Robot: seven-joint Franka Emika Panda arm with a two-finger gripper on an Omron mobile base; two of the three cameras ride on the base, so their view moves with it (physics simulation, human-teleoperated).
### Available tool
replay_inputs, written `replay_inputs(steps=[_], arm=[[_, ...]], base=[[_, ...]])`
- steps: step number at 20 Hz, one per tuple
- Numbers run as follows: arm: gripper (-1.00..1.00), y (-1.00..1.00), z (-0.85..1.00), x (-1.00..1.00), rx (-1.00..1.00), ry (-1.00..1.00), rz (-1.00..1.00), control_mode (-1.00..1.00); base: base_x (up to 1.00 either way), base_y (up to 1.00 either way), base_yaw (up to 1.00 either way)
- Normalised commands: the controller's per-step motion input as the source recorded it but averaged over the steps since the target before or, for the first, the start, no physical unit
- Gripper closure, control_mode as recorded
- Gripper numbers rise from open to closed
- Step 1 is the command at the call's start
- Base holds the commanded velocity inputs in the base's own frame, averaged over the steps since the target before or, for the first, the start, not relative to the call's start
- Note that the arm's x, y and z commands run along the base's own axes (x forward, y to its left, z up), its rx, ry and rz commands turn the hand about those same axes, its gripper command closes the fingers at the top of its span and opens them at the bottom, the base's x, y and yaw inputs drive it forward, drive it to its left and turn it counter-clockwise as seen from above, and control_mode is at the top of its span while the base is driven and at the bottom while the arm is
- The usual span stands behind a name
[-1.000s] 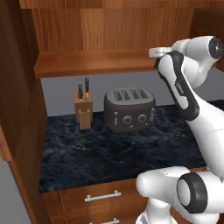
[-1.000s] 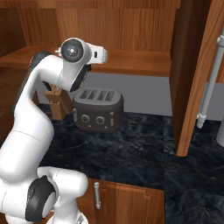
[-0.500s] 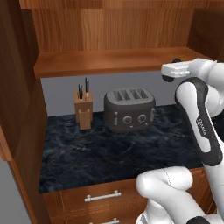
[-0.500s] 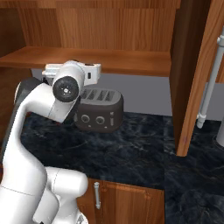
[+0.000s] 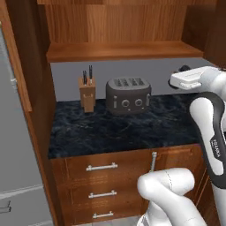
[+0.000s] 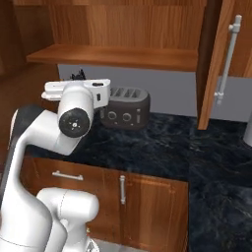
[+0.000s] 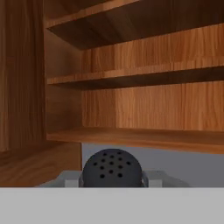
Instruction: Retrieve the shaker from the cabinet and place it next the steak on a plate on the dining table.
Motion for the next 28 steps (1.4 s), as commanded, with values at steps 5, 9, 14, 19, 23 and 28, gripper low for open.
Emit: replay_inputs(steps=[5, 9, 14, 19, 23, 28], arm=[[1.0, 0.0, 0.0, 0.0, 0.0, 0.0, 0.0, 1.0], [1.0, 0.0, 0.0, 0.0, 0.0, 0.0, 0.0, 1.0], [1.0, 0.0, 0.0, 0.0, 0.0, 0.0, 0.0, 1.0], [1.0, 0.0, 0.0, 0.0, 0.0, 0.0, 0.0, 1.0], [1.0, 0.0, 0.0, 0.0, 0.0, 0.0, 0.0, 1.0], [1.0, 0.0, 0.0, 0.0, 0.0, 0.0, 0.0, 1.0]], base=[[-0.67, 0.0, 0.41], [-0.47, 0.0, 0.68], [-0.31, 0.0, 0.74], [-0.31, 0.0, 0.71], [-0.27, 0.0, 0.6], [-0.31, 0.05, 0.59]])
